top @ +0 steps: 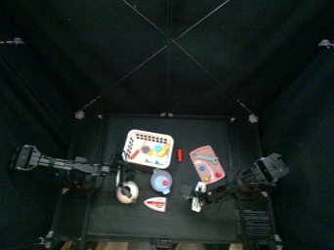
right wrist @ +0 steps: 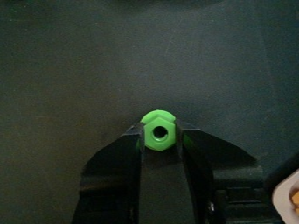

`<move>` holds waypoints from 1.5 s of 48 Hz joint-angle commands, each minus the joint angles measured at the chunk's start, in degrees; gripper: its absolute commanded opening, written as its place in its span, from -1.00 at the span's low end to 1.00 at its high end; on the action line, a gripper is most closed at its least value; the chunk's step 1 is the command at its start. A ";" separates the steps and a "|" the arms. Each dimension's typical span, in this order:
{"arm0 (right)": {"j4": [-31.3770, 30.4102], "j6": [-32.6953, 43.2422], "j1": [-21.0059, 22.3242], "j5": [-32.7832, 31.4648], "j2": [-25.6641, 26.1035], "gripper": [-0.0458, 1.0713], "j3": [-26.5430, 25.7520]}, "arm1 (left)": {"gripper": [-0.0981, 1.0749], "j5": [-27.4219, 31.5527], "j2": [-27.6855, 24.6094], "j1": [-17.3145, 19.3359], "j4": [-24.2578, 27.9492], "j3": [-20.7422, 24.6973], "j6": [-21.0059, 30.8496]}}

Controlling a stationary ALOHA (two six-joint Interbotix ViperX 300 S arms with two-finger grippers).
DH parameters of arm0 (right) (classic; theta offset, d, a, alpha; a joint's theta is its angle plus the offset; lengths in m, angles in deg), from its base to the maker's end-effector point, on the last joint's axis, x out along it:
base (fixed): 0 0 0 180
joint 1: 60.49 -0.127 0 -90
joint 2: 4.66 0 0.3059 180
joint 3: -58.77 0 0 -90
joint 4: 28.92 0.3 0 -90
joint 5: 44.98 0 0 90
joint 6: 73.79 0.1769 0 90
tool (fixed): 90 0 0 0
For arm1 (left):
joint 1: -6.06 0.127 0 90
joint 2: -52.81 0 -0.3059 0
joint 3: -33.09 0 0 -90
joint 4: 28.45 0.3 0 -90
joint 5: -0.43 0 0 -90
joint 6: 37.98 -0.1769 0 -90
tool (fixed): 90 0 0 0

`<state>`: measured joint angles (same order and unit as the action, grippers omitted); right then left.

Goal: Place green nut in bowl

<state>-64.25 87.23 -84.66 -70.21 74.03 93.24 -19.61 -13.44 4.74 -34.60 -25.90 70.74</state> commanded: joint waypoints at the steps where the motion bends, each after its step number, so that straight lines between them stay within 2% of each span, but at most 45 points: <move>1: -1.05 -0.18 0.26 0.00 1.85 0.16 -1.67 | 0.40 -0.62 0.00 0.09 0.00 0.53 -0.18; 19: -10.99 0.70 6.77 1.32 2.20 0.16 -10.02 | 0.40 -0.62 0.00 0.09 0.00 0.53 -0.26; 35: -12.83 -0.18 14.15 4.31 -3.78 0.17 -19.07 | 0.40 -0.62 0.00 0.09 0.00 0.62 -0.18; 41: -15.29 0.53 15.73 6.50 -6.77 0.17 -20.65 | 0.40 -0.62 -0.09 0.09 0.00 0.53 -0.18; 49: -14.85 0.62 17.84 10.28 -9.84 0.19 -22.32 | 0.40 -0.62 0.00 0.09 0.00 0.44 -0.26; 60: -14.94 0.44 19.34 12.57 -11.51 0.19 -24.35 | 0.40 -0.62 0.00 0.09 0.00 0.35 -0.26; 64: -14.59 0.53 19.78 12.83 -11.78 0.25 -24.43 | 0.40 -0.62 0.00 0.09 0.00 0.35 -0.26; 72: -14.59 0.44 19.86 12.57 -11.95 0.54 -24.43 | 0.40 -0.62 0.00 0.09 0.00 0.18 -0.26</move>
<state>-78.93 87.75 -65.06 -57.64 60.93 70.21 -19.70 -13.44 4.74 -34.60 -26.25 70.65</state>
